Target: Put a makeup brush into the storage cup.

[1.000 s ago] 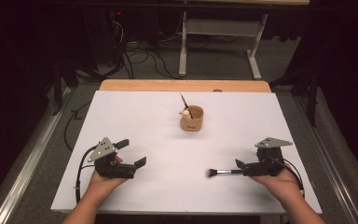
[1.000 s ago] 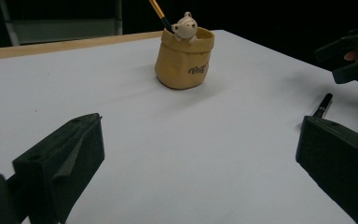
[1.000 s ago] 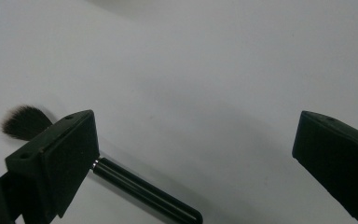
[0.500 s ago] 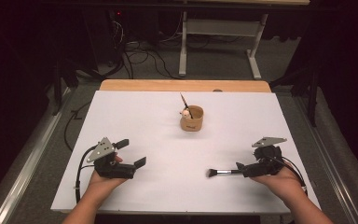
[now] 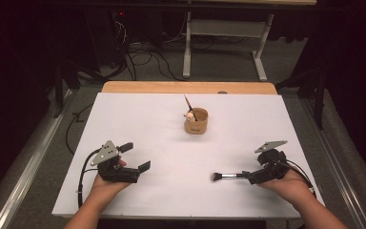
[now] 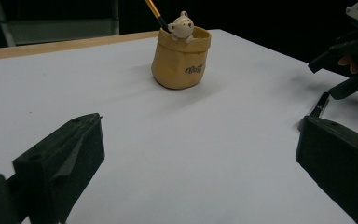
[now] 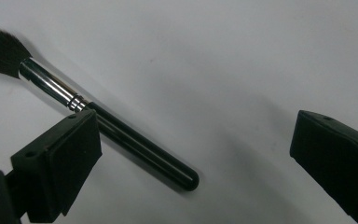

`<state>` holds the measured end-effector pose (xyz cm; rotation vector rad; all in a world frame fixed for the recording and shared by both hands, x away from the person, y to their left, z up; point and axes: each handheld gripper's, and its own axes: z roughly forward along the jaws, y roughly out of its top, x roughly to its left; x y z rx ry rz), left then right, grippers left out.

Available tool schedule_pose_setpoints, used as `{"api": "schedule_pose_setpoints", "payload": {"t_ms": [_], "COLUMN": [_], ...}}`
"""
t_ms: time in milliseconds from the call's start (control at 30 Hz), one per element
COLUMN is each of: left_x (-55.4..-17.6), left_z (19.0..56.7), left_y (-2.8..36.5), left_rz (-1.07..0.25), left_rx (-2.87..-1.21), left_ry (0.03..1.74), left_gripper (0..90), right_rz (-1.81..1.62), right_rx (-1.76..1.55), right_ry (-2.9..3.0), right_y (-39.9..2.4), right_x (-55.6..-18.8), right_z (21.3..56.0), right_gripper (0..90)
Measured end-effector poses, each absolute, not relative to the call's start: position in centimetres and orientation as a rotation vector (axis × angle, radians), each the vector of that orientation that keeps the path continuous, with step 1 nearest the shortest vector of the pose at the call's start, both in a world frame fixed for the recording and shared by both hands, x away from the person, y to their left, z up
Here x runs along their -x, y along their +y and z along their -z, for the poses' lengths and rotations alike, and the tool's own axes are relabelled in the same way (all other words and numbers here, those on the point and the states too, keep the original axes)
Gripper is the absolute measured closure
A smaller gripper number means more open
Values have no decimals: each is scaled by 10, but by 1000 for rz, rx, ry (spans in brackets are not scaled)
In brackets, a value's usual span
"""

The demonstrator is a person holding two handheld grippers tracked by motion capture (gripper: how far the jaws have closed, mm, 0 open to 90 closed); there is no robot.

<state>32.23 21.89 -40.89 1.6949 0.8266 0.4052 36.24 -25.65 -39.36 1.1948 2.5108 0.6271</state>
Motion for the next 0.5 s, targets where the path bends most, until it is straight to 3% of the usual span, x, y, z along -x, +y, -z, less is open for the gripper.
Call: {"api": "schedule_pose_setpoints", "payload": {"t_ms": [500], "left_x": [-322], "left_z": [408], "left_y": [219], "left_rz": [-402], "left_rx": [-1686], "left_ry": [822], "left_gripper": [16], "right_rz": [-518], "right_rx": [-1128], "right_ry": [2612], "right_y": [-247], "right_x": [-365], "right_z": [394], "right_gripper": [102]}}
